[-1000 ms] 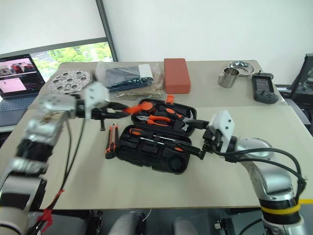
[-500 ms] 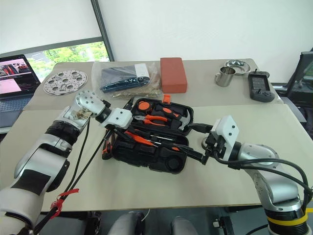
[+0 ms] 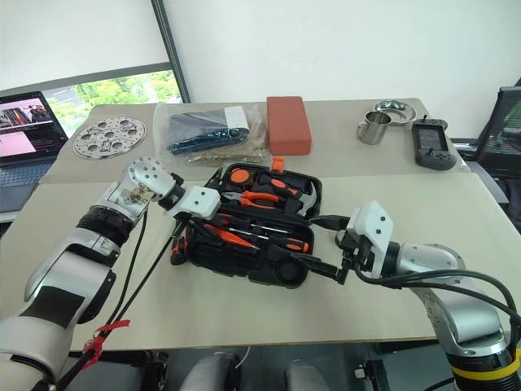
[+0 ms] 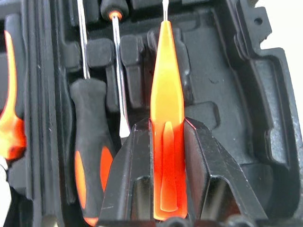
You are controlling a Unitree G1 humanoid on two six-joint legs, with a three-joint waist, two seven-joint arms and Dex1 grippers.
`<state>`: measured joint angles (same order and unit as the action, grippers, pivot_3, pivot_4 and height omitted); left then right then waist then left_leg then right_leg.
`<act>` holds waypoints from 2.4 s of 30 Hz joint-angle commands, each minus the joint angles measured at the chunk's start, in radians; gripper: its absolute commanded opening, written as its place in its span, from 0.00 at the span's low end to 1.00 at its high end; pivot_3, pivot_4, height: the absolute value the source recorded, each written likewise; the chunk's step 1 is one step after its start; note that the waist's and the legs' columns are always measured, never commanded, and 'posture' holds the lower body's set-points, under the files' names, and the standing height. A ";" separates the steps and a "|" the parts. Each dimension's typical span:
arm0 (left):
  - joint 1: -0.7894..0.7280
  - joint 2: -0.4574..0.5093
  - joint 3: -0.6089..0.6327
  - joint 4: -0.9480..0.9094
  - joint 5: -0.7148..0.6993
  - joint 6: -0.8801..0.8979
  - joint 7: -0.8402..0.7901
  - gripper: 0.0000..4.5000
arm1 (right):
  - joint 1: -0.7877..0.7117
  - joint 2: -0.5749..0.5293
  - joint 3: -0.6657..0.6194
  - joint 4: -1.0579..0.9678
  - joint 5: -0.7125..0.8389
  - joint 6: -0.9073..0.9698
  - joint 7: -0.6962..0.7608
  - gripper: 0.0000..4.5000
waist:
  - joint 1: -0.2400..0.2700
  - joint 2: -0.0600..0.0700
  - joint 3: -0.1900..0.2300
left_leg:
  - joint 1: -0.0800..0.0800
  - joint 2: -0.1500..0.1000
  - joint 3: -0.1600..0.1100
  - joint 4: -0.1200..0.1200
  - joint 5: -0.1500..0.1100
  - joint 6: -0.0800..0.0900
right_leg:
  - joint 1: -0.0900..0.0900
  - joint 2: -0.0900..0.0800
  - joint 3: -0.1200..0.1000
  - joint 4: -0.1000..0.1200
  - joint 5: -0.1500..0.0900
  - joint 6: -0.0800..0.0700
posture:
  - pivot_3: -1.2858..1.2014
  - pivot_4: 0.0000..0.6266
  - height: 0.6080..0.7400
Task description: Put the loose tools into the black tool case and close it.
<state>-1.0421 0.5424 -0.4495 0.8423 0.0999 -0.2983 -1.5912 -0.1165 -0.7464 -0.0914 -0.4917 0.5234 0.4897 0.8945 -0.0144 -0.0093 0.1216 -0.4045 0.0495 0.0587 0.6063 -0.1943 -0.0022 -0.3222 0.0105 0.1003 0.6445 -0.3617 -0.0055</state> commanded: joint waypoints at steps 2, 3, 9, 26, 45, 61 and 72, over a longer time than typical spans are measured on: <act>0.015 0.013 0.029 -0.055 0.009 0.027 0.030 0.10 | -0.031 -0.002 -0.003 -0.007 -0.002 -0.027 0.007 1.00 | 0.001 0.000 0.000 | 0.000 0.000 0.000 0.000 0.000 0.000 | 0.000 0.000 0.000 0.000 0.000 0.000 | 0.52 0.24 1.00; 0.017 0.012 0.033 -0.057 0.009 0.030 0.041 0.10 | -0.032 -0.001 -0.002 -0.007 -0.002 -0.027 0.008 1.00 | 0.001 0.000 0.000 | 0.000 0.000 0.000 0.000 0.000 0.000 | 0.000 0.000 0.000 0.001 0.000 0.000 | 0.52 0.24 1.00; 0.013 0.015 0.029 -0.029 0.039 0.018 0.087 0.10 | -0.029 -0.002 -0.003 -0.012 0.000 -0.026 0.012 1.00 | 0.002 0.000 0.000 | 0.000 0.000 -0.001 0.001 0.000 0.000 | 0.001 0.000 0.000 0.001 0.000 0.000 | 0.52 0.24 1.00; -0.019 -0.005 0.019 0.053 0.080 -0.009 0.075 0.38 | -0.021 0.007 -0.001 -0.019 -0.003 -0.029 0.007 1.00 | 0.000 0.001 -0.001 | 0.002 0.000 0.000 0.002 0.000 0.000 | 0.001 0.000 0.000 0.002 0.000 0.000 | 0.52 0.24 1.00; -0.063 -0.048 0.144 -0.056 -0.050 0.109 0.039 0.72 | -0.024 0.016 0.009 -0.013 -0.011 -0.033 0.009 1.00 | 0.002 0.003 -0.002 | 0.000 -0.001 -0.001 0.002 0.000 0.001 | 0.001 0.000 -0.001 0.003 0.000 0.000 | 0.52 0.24 1.00; 0.036 -0.019 0.090 -0.065 0.009 0.091 0.024 0.01 | -0.017 0.025 0.015 -0.019 -0.017 -0.037 -0.006 1.00 | 0.004 0.004 -0.002 | 0.000 -0.001 -0.002 0.003 0.000 0.001 | 0.002 0.000 -0.001 0.003 0.000 0.000 | 0.52 0.24 1.00; 0.033 -0.027 0.088 -0.020 0.020 0.078 0.037 0.01 | -0.014 0.031 0.013 -0.020 -0.022 -0.036 -0.005 1.00 | 0.002 0.004 -0.002 | 0.001 -0.001 -0.002 0.003 0.001 0.001 | 0.002 0.000 -0.001 0.003 0.000 0.000 | 0.52 0.24 1.00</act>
<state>-1.0005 0.5135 -0.3676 0.8044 0.1138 -0.2137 -1.5625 -0.1302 -0.7186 -0.0618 -0.4869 0.4940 0.4834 0.8905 -0.0121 -0.0055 0.1192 -0.4038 0.0490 0.0566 0.6091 -0.1938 -0.0016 -0.3206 0.0109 0.0997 0.6478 -0.3617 -0.0055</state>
